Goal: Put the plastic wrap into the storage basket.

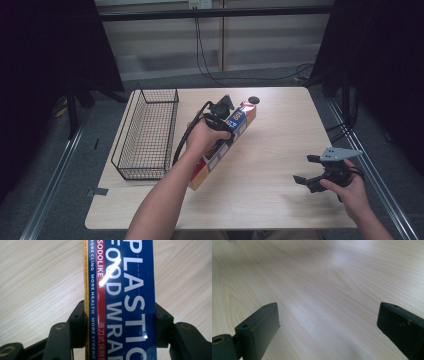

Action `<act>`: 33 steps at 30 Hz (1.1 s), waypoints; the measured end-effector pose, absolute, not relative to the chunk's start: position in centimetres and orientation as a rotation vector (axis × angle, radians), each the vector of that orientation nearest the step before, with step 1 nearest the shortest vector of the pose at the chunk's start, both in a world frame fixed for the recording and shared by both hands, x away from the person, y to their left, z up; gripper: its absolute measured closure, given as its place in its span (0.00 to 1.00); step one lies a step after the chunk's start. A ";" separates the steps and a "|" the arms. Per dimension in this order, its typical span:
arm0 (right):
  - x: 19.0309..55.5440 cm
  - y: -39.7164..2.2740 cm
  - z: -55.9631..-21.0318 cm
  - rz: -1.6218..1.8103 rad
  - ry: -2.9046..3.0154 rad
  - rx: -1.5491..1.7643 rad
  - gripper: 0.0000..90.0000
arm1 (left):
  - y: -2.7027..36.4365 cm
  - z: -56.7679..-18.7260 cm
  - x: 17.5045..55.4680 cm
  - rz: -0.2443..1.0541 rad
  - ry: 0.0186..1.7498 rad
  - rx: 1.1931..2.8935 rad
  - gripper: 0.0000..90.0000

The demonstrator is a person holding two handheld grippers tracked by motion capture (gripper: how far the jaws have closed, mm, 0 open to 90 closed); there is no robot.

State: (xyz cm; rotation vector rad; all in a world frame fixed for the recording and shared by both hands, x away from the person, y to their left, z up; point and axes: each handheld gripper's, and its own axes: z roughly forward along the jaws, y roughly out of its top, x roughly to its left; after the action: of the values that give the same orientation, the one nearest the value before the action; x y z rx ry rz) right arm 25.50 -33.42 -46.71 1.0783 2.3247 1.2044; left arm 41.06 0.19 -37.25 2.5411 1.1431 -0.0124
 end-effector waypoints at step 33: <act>25.5 -33.3 -46.7 1.215 2.326 1.073 0.04 | 4.3 -34.5 42.0 0.021 1.260 2.497 0.48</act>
State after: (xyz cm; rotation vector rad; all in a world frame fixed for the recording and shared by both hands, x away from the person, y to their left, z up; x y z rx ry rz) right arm 25.48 -33.25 -46.67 1.0732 2.3264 1.2148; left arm 42.03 4.29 -34.49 2.4965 1.2600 0.0212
